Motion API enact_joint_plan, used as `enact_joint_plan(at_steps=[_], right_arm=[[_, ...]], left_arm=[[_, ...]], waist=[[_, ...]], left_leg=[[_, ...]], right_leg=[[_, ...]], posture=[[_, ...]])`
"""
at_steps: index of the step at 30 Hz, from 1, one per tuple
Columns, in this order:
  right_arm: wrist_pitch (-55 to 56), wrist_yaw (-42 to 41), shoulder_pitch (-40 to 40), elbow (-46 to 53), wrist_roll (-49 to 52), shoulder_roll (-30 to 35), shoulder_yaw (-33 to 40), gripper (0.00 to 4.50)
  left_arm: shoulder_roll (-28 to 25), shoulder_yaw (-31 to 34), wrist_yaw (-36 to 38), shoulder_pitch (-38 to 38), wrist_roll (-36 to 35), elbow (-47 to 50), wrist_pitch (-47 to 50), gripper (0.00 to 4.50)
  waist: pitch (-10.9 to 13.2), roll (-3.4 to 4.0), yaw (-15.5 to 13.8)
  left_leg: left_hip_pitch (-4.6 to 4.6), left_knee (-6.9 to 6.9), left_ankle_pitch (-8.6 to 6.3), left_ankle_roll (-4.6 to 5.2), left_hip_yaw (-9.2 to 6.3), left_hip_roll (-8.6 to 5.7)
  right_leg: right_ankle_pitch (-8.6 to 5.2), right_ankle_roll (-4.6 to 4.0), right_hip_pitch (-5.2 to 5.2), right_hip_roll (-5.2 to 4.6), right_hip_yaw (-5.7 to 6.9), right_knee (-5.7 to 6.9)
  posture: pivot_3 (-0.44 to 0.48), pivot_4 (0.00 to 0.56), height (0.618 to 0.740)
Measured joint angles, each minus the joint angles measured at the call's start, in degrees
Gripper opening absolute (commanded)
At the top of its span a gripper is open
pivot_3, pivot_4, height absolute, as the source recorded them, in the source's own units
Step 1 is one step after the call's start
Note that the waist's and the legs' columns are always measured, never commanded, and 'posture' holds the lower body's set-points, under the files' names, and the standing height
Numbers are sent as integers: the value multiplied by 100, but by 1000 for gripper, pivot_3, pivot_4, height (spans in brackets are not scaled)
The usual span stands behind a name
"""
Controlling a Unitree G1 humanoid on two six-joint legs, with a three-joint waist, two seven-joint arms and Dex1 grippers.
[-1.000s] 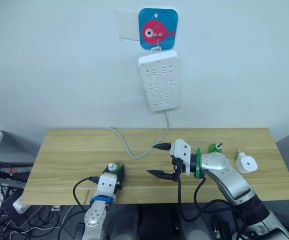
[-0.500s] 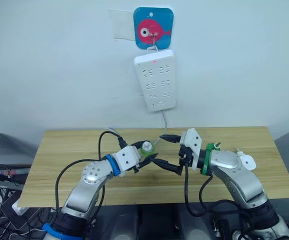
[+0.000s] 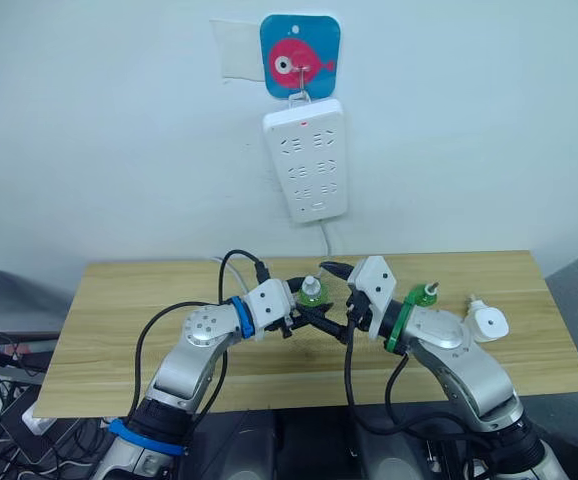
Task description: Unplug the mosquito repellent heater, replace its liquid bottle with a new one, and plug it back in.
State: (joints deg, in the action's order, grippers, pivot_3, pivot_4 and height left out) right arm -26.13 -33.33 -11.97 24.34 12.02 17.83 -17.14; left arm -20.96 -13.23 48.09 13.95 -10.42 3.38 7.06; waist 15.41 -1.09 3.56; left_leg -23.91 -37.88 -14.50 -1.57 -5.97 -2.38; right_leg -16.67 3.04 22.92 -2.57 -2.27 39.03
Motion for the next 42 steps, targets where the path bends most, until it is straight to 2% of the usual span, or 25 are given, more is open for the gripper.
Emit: enact_joint_plan(at_steps=[1,6,7,11,15,20,23,26,29,32,36,39,42], right_arm=[[3,6,4,0,0,-10,0,3252],[38,-44,93,5,0,20,-46,1289],[60,-53,106,5,-13,58,-50,1052],[91,-256,104,-5,8,212,-63,1055],[186,-979,-163,-153,261,549,-76,1055],[827,-3004,-924,-706,706,1126,-309,1055],[1198,-4160,-1459,-1453,790,1204,-538,1055],[1596,-4754,-1848,-2158,772,1074,-610,1055],[1915,-4973,-2159,-2727,720,966,-558,2032],[1918,-4987,-2250,-2802,770,1010,-315,3044],[1817,-4752,-1906,-2566,838,1414,224,4474],[1548,-4350,-1217,-2026,850,1624,492,4474],[1136,-2835,-124,-923,542,1041,665,4474]], left_arm=[[2,-3,13,-1,0,0,1,2261],[-5,-19,24,-10,42,-1,-13,2261],[-25,-36,31,-17,63,-8,-23,2261],[-44,-96,72,-94,120,-11,-128,2261],[-286,-109,558,-133,-48,13,-315,2261],[-846,-341,2019,13,-274,-136,-1390,2261],[-875,-617,2750,399,-317,-645,-1929,2261],[-758,-689,3019,690,-325,-1081,-2152,2261],[-614,-657,3005,939,-293,-1446,-2227,2261],[-551,-656,2921,924,-247,-1532,-2208,2261],[-454,-477,2317,757,-149,-1481,-1834,2261],[-410,-312,1768,478,-140,-1261,-1328,2261],[-124,-135,959,109,-104,-775,-731,2261]], waist=[[0,0,1],[0,0,3],[0,0,3],[-1,0,3],[-1,0,6],[-1,0,2],[0,0,-9],[0,0,-11],[0,0,-7],[0,0,-3],[-1,-1,-40],[-1,0,-31],[-10,0,-22]], left_leg=[[0,0,-1,1,0,0],[0,0,-2,3,1,0],[0,0,-2,3,2,1],[0,-1,-3,5,3,1],[1,-2,-7,12,4,2],[5,-3,-7,13,4,4],[5,-10,-7,14,4,1],[3,-12,-7,13,3,1],[1,-12,-3,6,4,2],[-1,-12,2,-2,4,2],[-1,-12,-1,3,1,0],[-6,-10,-2,4,1,1],[-19,-8,4,-5,2,7]], right_leg=[[0,0,0,0,0,0],[0,0,0,1,0,1],[0,0,0,1,-1,1],[0,0,0,1,-1,1],[0,0,-1,3,0,2],[0,0,-9,4,4,-2],[0,0,-14,4,5,-2],[0,0,-10,4,6,-3],[0,0,-4,4,4,0],[0,0,-1,3,1,0],[0,0,-3,0,3,0],[0,0,5,1,0,3],[0,-1,31,4,-7,23]], posture=[[-125,239,740],[-111,241,740],[-109,242,740],[-97,243,740],[-90,244,740],[-76,243,740],[-75,245,740],[-73,243,740],[-72,246,740],[-66,244,740],[-68,242,740],[-64,229,740],[-65,228,740]])
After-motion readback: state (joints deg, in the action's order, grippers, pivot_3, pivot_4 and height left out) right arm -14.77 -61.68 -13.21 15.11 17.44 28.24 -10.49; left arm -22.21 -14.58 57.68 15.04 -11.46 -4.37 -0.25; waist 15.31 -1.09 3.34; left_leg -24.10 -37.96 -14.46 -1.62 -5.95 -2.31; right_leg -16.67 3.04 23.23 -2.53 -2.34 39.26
